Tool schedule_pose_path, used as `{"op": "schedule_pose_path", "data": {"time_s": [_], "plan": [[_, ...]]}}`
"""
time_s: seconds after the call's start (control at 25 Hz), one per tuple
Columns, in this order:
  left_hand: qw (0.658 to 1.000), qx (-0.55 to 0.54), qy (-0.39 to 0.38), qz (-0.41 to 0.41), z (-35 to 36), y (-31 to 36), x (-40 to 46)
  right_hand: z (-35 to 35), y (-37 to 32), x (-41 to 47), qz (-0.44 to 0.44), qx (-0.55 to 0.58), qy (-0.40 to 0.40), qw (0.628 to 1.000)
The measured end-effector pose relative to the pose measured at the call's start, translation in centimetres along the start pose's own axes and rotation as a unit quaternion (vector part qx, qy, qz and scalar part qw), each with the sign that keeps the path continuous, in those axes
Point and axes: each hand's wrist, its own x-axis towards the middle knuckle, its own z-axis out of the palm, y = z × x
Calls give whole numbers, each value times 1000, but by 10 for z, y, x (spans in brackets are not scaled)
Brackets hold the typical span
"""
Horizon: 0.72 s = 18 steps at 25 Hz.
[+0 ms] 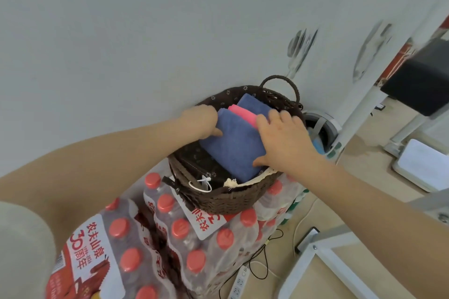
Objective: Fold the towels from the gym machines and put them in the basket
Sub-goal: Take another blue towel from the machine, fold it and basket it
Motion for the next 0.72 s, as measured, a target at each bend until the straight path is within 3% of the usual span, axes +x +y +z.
{"op": "schedule_pose_path", "data": {"time_s": [0.08,0.12,0.16,0.24,0.36,0.44,0.52,0.6,0.64,0.72], "plan": [[999,33,16,1,-5,-2,-6,4,2,6,-212,-15,121,970],[1000,2,-11,29,-5,-4,-7,5,2,8,-301,-11,121,946],[995,-39,-56,71,-4,-5,-9,4,3,10,-348,-1,67,935],[973,-110,-135,151,1,-8,-16,3,4,10,-321,-1,-75,944],[958,-106,-172,203,6,-8,-21,8,9,9,-272,20,-182,945],[950,-70,-210,220,12,-9,-19,9,9,2,-244,78,-210,943],[944,-38,-237,226,12,-10,-23,8,6,-5,-224,159,-160,948],[947,-18,-199,250,8,-9,-28,1,0,-9,-237,245,-66,938],[950,-10,-164,265,6,-7,-29,-4,-2,-11,-241,264,-81,930],[950,42,-84,299,0,0,-32,-12,-6,-13,-226,246,-195,922]]}}
